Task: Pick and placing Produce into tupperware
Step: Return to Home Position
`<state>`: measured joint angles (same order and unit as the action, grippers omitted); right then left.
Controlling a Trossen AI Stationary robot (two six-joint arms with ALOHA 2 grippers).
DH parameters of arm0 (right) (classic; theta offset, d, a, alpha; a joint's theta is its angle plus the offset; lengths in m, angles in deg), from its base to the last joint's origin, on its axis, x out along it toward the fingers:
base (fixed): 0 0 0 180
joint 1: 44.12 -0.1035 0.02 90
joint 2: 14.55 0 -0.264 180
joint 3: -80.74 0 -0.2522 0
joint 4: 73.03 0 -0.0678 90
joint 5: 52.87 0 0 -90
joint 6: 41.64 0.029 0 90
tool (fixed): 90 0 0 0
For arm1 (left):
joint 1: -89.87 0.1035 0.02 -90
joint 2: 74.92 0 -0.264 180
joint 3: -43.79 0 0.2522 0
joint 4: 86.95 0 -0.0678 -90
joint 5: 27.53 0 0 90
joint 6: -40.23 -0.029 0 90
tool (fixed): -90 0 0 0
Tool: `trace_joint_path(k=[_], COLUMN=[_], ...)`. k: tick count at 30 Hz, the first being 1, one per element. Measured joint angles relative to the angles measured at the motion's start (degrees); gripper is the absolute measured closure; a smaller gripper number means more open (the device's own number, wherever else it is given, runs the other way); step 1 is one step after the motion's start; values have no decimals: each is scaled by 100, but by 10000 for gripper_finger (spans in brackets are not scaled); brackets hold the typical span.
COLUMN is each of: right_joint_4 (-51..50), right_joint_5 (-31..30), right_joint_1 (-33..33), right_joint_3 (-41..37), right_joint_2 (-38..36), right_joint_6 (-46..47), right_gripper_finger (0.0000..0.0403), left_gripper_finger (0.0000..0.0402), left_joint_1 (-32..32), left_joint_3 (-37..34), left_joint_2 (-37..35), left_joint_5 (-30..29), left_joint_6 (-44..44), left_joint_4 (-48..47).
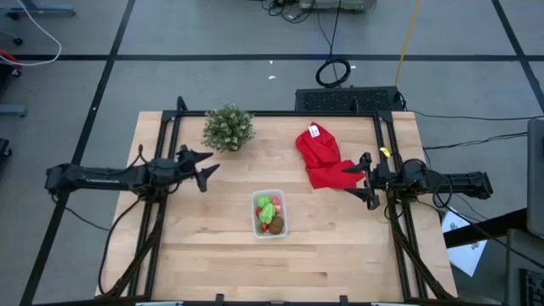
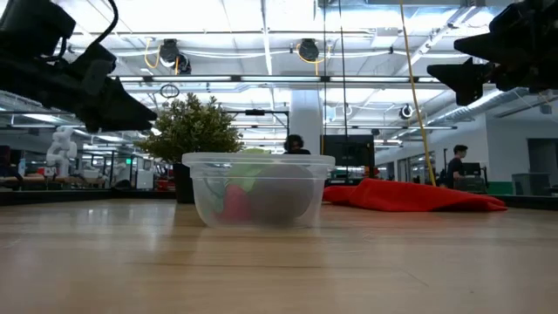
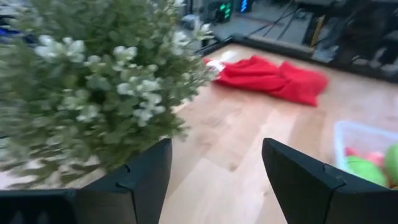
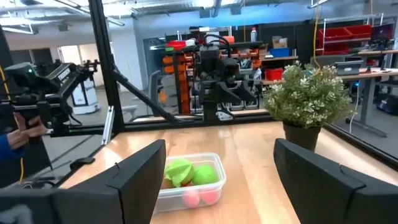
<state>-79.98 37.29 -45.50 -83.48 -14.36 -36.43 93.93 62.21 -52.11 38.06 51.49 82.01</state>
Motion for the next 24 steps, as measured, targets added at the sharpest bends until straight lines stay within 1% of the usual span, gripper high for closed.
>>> trace_joint_path(k=[2,4,7,10,14,18,21,24], right_joint_4=[-35,-20,111,159,-66,-173,-149,-149], right_joint_5=[10,151,541,778,900,898,898,898], right_joint_1=[4,4,2,2,-18,-16,-16,-16], right_joint_3=[0,-2,-4,-4,-4,-7,-7,-11], right_joint_2=[0,0,0,-2,-2,0,0,0], right_joint_6=[6,-38,-410,-505,-257,297,583,651], right_gripper_finger=[112,112,112,112,112,112,112,112], left_gripper_finger=[149,149,149,149,149,149,149,149], left_joint_1=[12,11,11,11,11,11,11,11], left_joint_3=[-192,-377,-409,-409,-409,-409,-409,-409], left_joint_2=[0,-2,0,0,4,4,4,4], left_joint_5=[169,195,193,55,-219,-237,-242,-243], left_joint_6=[-12,-44,-67,6,428,798,884,872], left_joint_4=[468,854,932,928,938,938,938,938])
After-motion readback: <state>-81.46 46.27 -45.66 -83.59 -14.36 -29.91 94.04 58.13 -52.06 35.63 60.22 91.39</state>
